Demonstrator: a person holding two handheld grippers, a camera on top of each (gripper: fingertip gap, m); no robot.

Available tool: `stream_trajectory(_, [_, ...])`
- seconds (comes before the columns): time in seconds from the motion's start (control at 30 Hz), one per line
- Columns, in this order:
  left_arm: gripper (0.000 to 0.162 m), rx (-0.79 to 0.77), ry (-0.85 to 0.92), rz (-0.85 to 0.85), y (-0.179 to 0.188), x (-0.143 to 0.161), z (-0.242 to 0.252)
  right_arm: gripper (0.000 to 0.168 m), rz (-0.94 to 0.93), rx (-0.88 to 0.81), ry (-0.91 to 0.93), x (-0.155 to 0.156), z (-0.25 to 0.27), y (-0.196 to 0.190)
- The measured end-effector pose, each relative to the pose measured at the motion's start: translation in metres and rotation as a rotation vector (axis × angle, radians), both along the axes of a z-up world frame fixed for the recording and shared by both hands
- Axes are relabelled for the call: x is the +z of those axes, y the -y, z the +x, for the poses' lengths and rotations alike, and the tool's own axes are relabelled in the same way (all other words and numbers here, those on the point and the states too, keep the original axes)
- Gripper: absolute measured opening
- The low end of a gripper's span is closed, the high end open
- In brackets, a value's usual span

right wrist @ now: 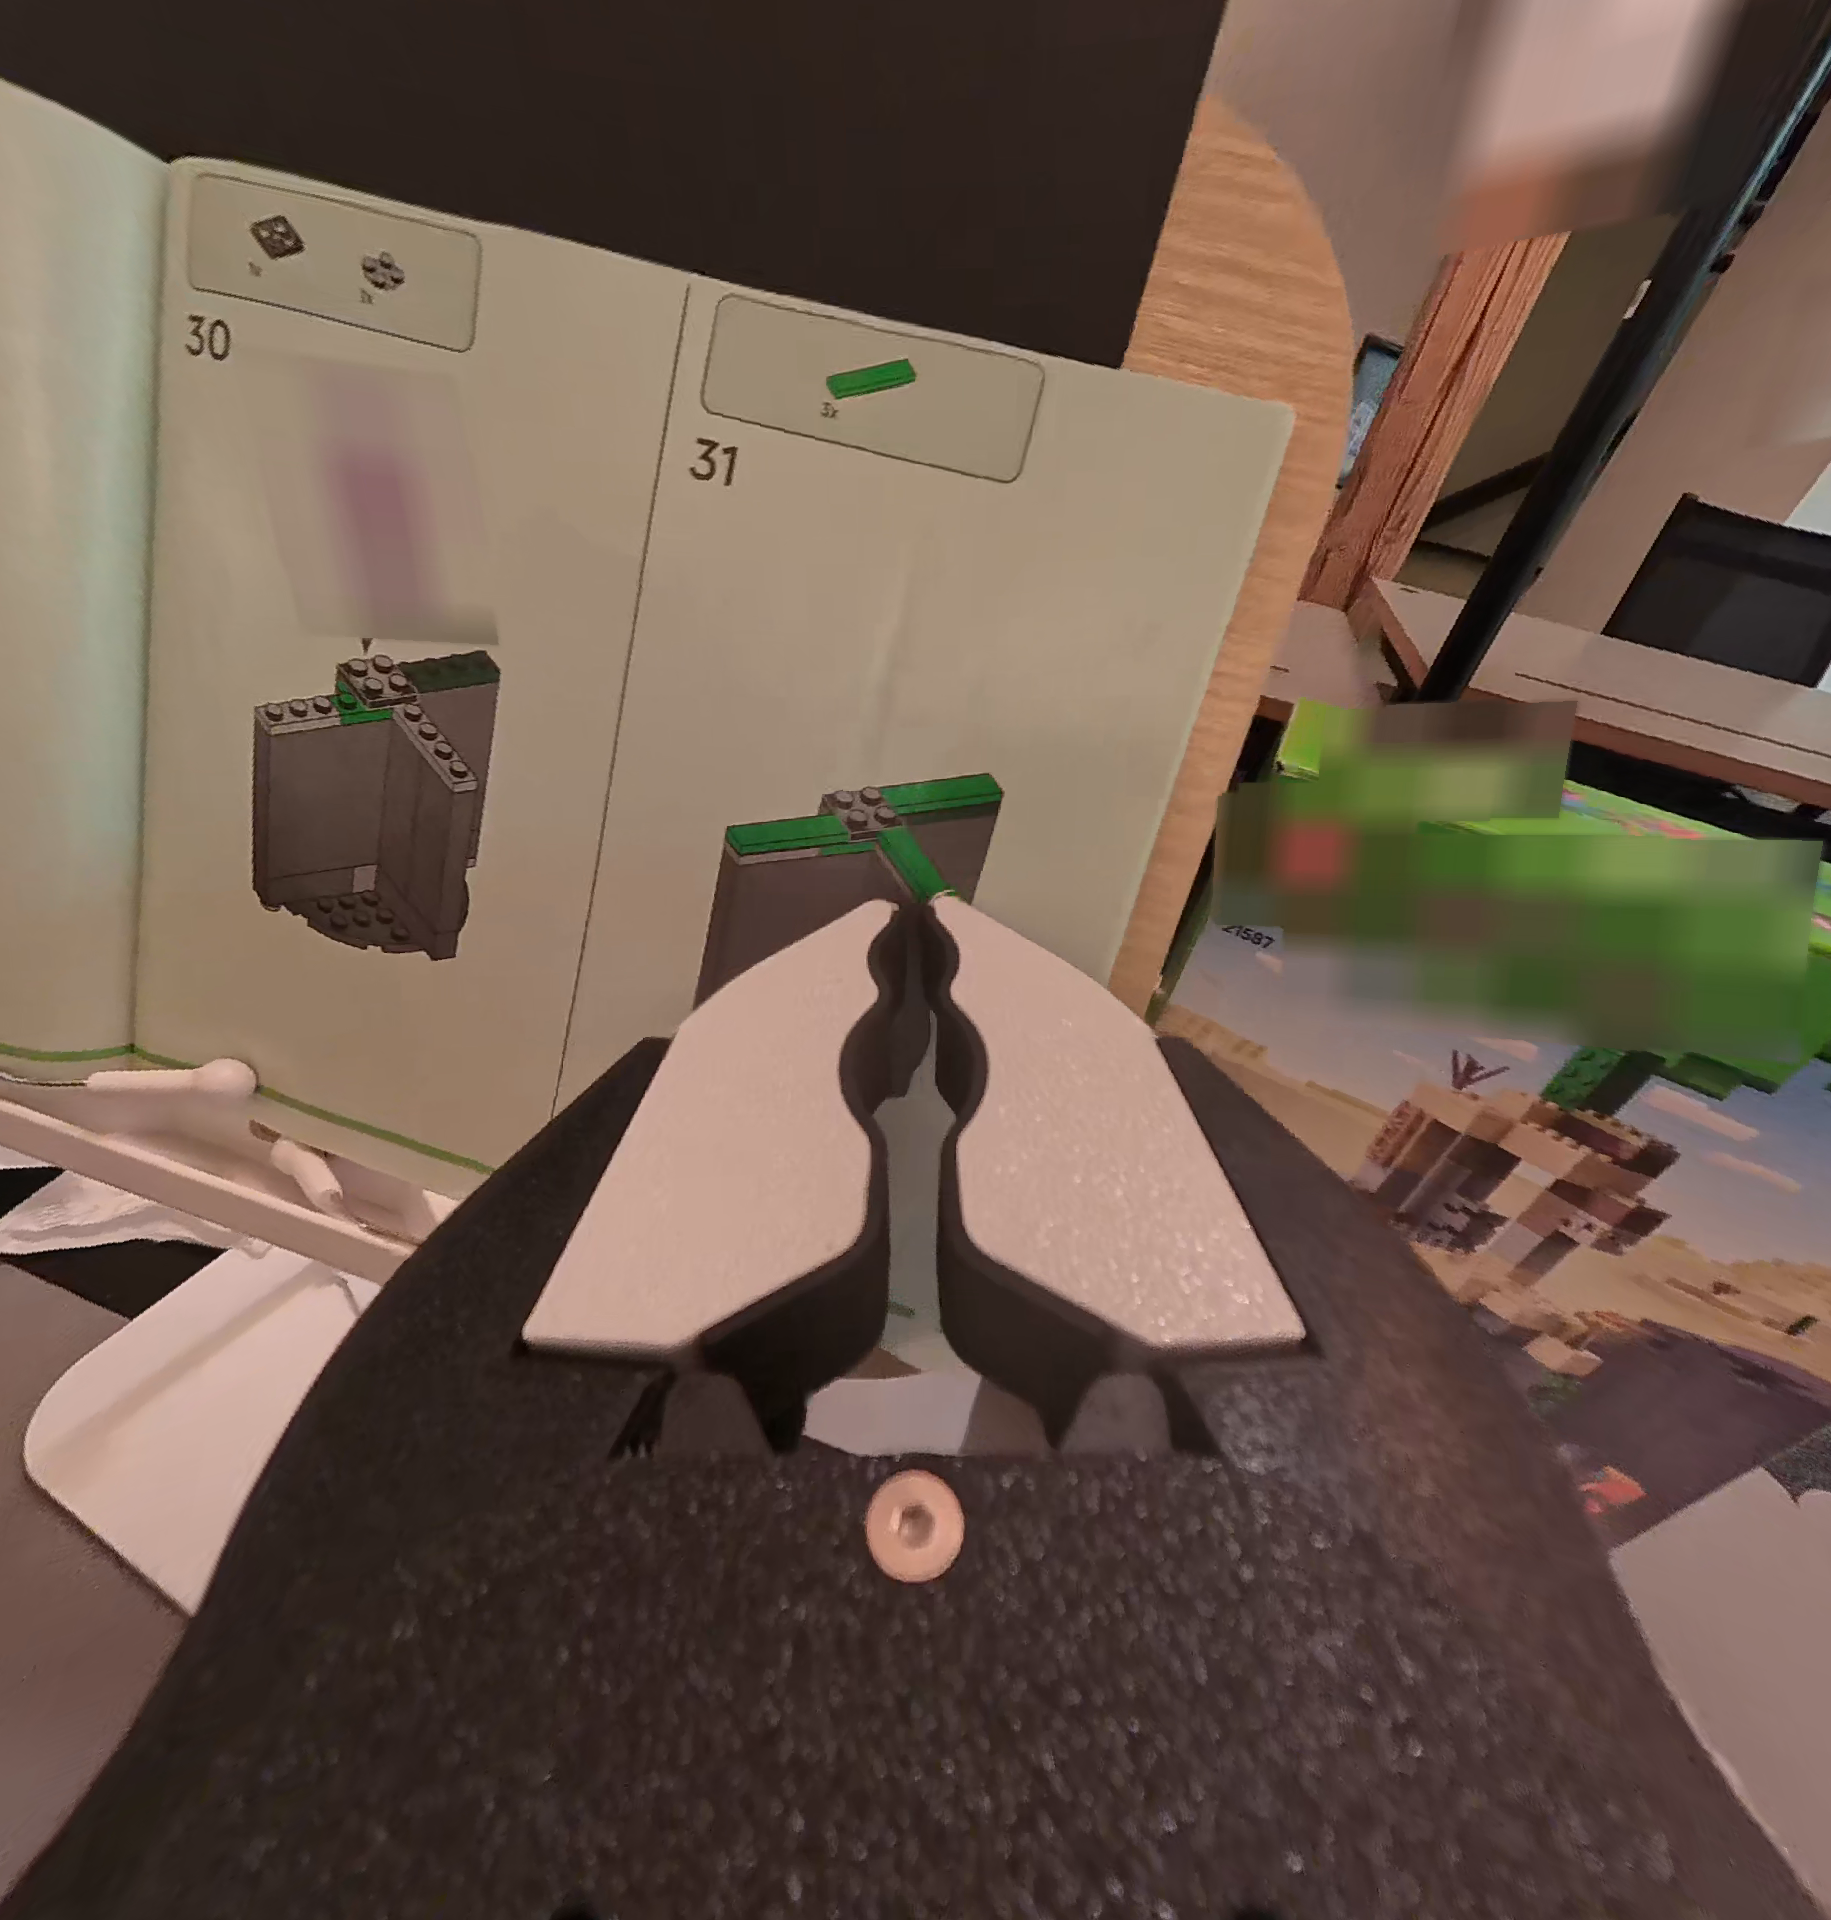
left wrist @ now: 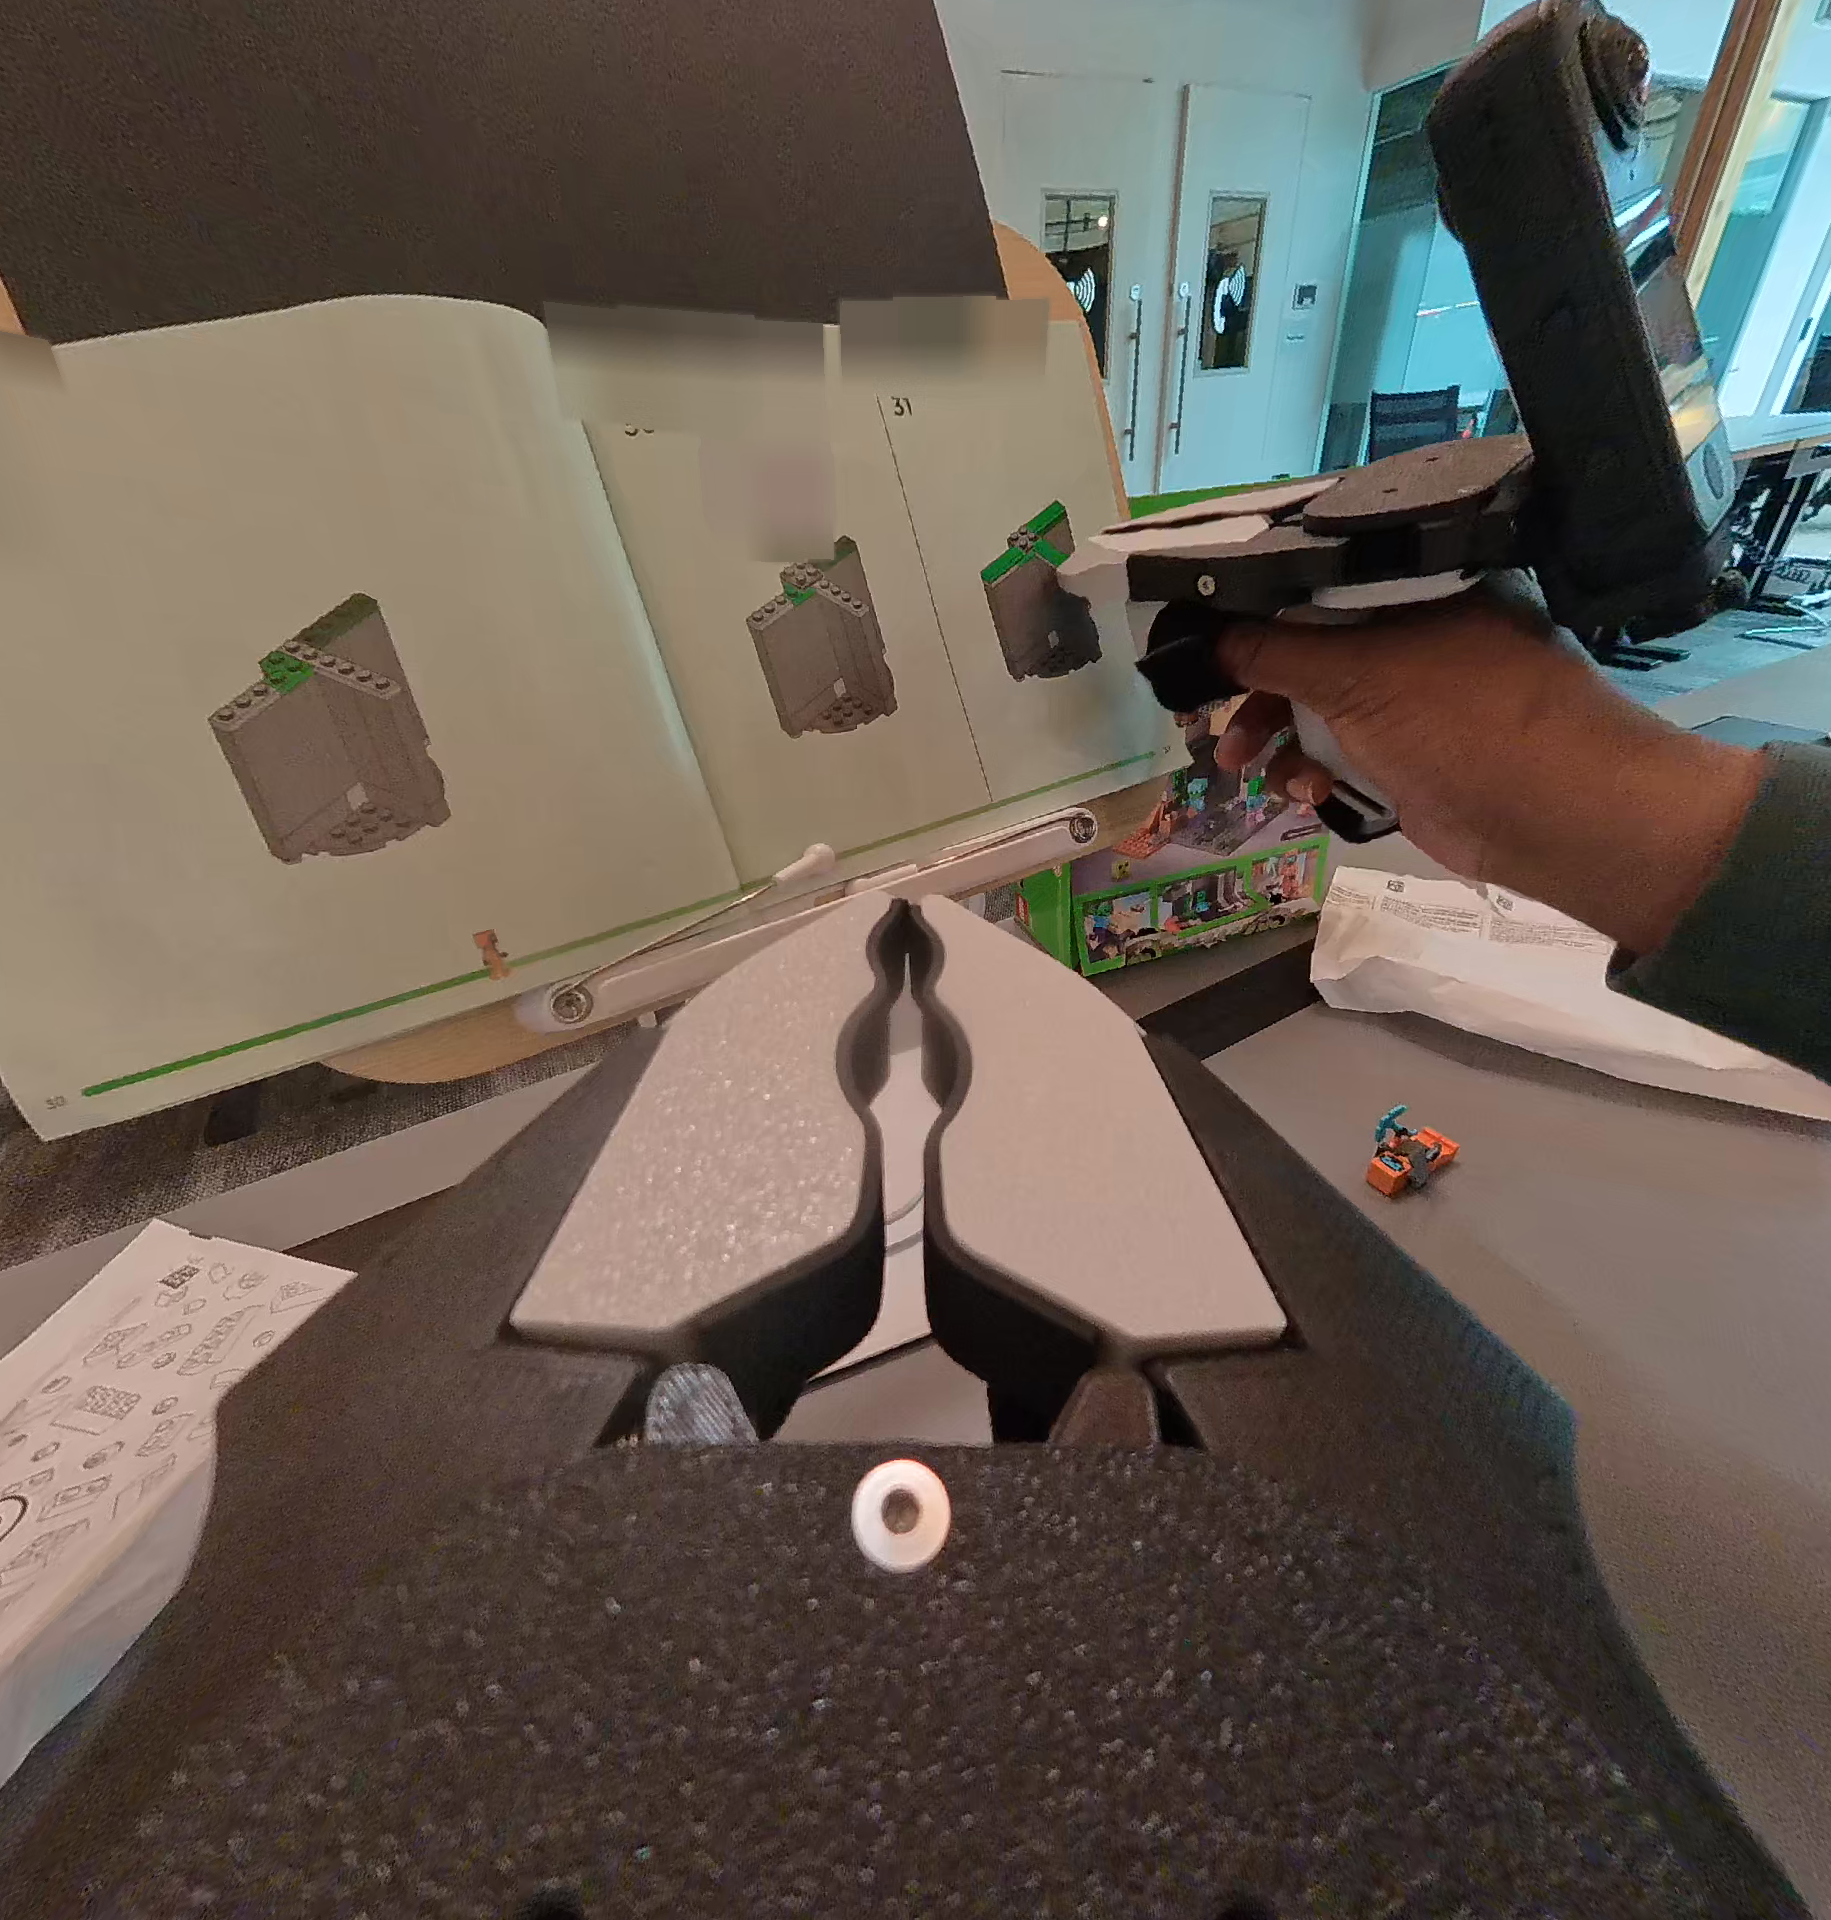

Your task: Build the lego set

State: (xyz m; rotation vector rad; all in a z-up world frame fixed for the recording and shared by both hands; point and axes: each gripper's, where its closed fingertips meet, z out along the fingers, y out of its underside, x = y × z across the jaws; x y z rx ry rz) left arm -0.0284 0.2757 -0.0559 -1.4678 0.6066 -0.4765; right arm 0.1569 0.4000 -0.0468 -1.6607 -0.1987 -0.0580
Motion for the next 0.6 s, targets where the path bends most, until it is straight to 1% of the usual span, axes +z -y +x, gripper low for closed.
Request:
stream_trajectory(0.17, [0.000, 0.002, -0.001, -0.001, -0.001, -0.001, 0.000, 0.001, 0.011, -0.012, 0.010, 0.010, 0.004, -0.004])
stream_trajectory(0.37, [0.000, 0.008, 0.001, -0.004, -0.003, -0.001, -0.001, 0.003, 0.019, 0.002, 0.016, 0.016, -0.004, -0.007])
stream_trajectory(0.6, [0.000, 0.020, -0.003, -0.001, -0.002, -0.001, -0.004, 0.002, 0.012, 0.043, 0.024, 0.008, -0.023, 0.000])
